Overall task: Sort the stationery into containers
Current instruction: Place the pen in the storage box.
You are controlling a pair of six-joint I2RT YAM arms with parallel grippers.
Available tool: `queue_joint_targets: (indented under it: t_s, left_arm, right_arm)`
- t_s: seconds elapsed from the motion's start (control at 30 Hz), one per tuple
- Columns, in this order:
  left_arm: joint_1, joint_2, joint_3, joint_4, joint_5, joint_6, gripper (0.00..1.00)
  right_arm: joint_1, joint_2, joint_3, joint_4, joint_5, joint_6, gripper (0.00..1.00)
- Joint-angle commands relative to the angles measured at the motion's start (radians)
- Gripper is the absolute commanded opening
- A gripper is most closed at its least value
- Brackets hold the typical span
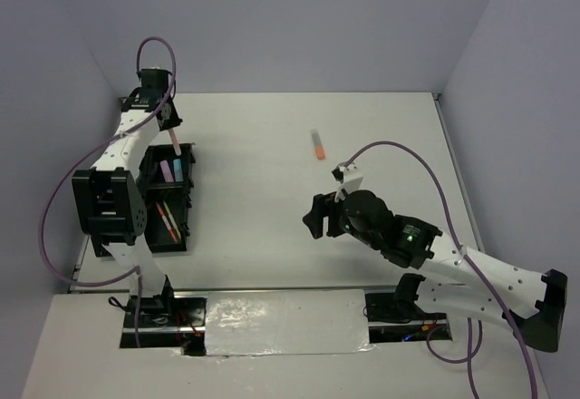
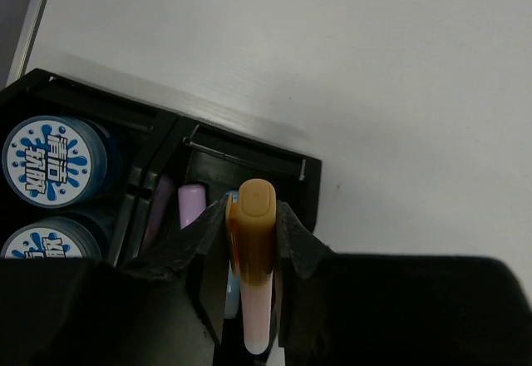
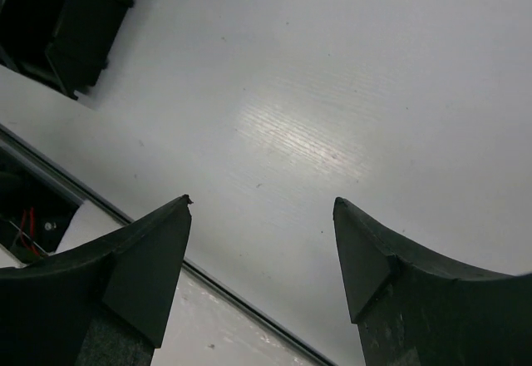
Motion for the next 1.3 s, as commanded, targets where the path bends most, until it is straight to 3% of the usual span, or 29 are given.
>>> queue_joint_targets:
  t_s: [0.0,0.3,0.4,0.5,0.53,0.67,0.8,0.9,1.03,1.27]
  left_arm:
    - [0.033,0.032,0.019,-0.013,-0.018,0.052,0.0]
    - [0.047,0.057,-0.079,0.06,-0.043,0.031,0.11]
    - [0.045,0.055,-0.104,0.053,-0.032,0.025,0.21]
    - [0.038,0.016,-0.167,0.073,-0.041,0.022,0.52]
    - [0.034,0.0,-0.176,0.078,-0.044,0.022,0.71]
    - [0.013,-0.017,-0.156,0.026,-0.09,0.019,0.99]
    - [-0.008,-0.073,-0.11,-0.035,-0.139,0.005,0.99]
    - [-0.019,-0.208,-0.101,-0.077,-0.098,0.006,0.99]
    - [-0.131,-0.403,-0.151,-0.109,0.015,0.046,0.99]
    - [-0.151,-0.872,-0.609,0.033,0.204,0.048,0.99]
  right_arm:
    - [-0.012,-0.03,-0.022,0.008,-0.006,-0.026,0.77]
    - [-0.015,-0.01,-0.027,0.037,-0.026,-0.021,0.77]
    - [-0.012,-0.004,-0.025,0.044,-0.031,-0.018,0.77]
    - [-0.014,0.019,-0.007,0.045,-0.032,-0.021,0.77]
    - [-0.012,0.037,-0.002,0.047,-0.032,-0.026,0.77]
    - [-0.037,0.1,0.037,0.045,-0.064,-0.041,0.77]
    - [-0.156,0.201,0.083,0.05,-0.172,-0.07,0.77]
    - [-0.282,0.351,0.184,0.005,-0.184,-0.135,0.77]
    - [-0.382,0.661,0.378,-0.076,-0.146,-0.25,0.77]
    - [-0.511,1.091,0.838,-0.224,-0.15,-0.342,0.76]
